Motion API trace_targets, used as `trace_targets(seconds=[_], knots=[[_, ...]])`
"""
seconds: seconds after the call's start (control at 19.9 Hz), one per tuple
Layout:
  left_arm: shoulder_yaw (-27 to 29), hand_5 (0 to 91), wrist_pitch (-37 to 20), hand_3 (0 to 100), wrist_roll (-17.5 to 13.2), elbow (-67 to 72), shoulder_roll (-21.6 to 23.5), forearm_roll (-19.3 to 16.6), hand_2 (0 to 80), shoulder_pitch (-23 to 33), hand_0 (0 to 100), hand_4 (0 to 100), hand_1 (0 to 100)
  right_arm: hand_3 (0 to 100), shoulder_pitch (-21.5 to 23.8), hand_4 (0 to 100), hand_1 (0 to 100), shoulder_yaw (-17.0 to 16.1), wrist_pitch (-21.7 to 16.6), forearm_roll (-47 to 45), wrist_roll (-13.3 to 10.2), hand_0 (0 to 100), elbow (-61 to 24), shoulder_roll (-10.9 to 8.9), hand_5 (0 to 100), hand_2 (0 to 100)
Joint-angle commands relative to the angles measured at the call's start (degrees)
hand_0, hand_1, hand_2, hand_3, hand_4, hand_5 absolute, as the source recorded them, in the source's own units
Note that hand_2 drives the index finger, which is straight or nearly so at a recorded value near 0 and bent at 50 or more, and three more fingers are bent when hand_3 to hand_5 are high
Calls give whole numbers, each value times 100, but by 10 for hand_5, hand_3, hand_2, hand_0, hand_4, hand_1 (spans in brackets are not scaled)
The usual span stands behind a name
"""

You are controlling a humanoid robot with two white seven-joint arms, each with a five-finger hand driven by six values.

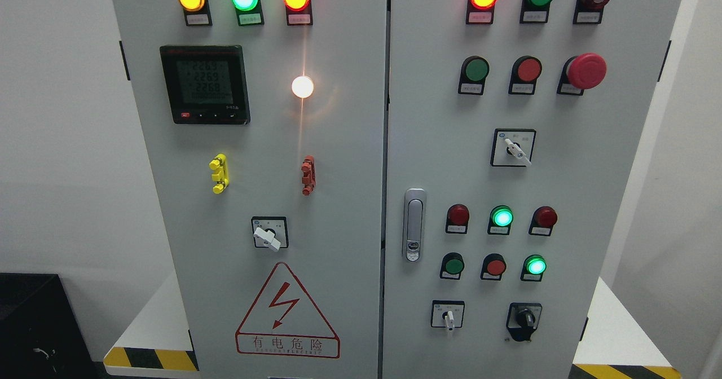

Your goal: Flip black knob to close circuit

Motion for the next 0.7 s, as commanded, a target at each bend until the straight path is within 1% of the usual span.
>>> trace_targets(seconds=[0.0,0.05,0.15,0.2,0.3,0.35,0.45,0.5,0.55,0.6,0.65], knots=[[0,0,4,0,-5,-176,-1,3,0,132,120,0,556,660,14,583,126,0,10,247,-228,0,-1408,21,505,430],[0,0,4,0,-5,-176,-1,3,0,123,120,0,556,666,14,588,128,52,19,247,-290,0,-1522,22,512,439],[0,0,4,0,-5,-176,-1,-6,0,132,120,0,556,705,23,629,134,140,36,256,-457,0,-1725,22,570,501],[0,0,4,0,-5,-176,-1,3,0,132,120,0,556,716,23,639,136,210,54,256,-553,0,-1804,22,585,516],[0,0,4,0,-5,-176,-1,3,0,132,120,0,556,812,23,713,141,316,194,361,-720,0,-2023,22,690,612],[0,0,4,0,-5,-176,-1,3,0,132,120,0,556,823,23,723,140,343,255,405,-791,0,-2085,22,710,620],[0,0,4,0,-5,-176,-1,-6,0,132,120,0,556,912,23,814,144,474,335,432,-958,0,-2243,30,842,717],[0,0,4,0,-5,-176,-1,3,0,132,120,0,556,924,32,822,145,553,396,440,-1028,0,-2348,30,855,729],[0,0,4,0,-5,-176,-1,3,0,132,120,0,556,955,58,856,146,589,466,484,-1081,0,-2497,30,898,764],[0,0,4,0,-5,-167,-1,3,0,132,120,0,556,976,67,874,149,615,484,615,-1125,0,-2621,30,923,791],[0,0,4,0,-5,-176,-1,-6,0,132,120,0,556,982,85,879,150,615,485,773,-1195,0,-2752,30,930,799]])
